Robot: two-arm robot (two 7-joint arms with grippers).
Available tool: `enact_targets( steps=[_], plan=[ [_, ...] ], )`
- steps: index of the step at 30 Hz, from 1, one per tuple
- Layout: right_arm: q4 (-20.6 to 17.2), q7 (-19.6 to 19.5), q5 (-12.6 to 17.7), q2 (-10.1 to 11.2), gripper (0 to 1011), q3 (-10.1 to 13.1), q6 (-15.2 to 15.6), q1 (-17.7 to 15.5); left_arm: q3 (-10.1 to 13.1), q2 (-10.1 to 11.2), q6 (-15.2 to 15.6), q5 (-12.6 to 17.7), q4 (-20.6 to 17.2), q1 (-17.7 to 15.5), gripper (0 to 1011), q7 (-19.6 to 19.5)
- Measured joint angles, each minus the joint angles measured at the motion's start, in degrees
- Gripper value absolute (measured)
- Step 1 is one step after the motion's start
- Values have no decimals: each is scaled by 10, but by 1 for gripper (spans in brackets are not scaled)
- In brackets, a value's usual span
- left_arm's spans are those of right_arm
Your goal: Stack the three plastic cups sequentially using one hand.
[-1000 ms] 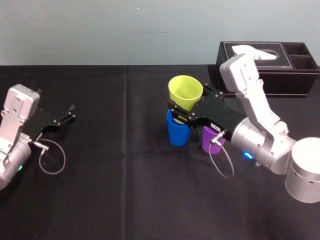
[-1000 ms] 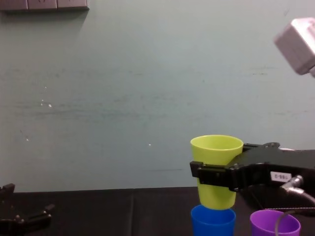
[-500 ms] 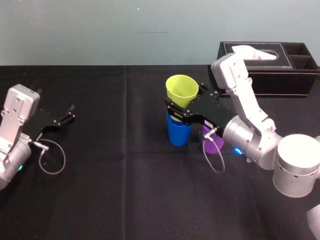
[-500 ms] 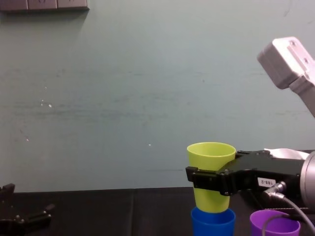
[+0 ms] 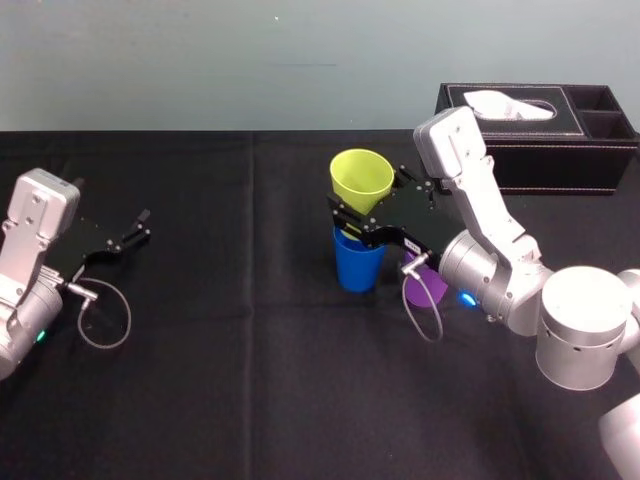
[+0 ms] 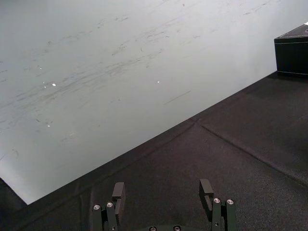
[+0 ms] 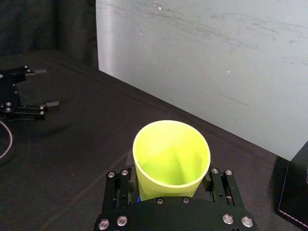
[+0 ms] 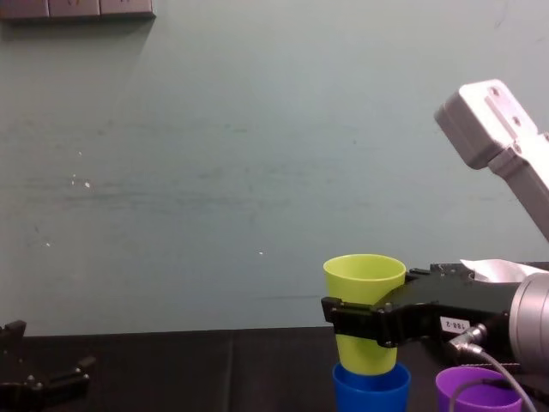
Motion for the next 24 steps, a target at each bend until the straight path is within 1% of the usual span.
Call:
enact_targets(
  steps=[8,24],
  plan=[
    [12,-1,-9,-9,739,2,-3,1,0,0,0,0,0,0,1011,0],
    [28,2,-11,-20,739,6,-8,3,0,0,0,0,0,0,1011,0]
  ],
)
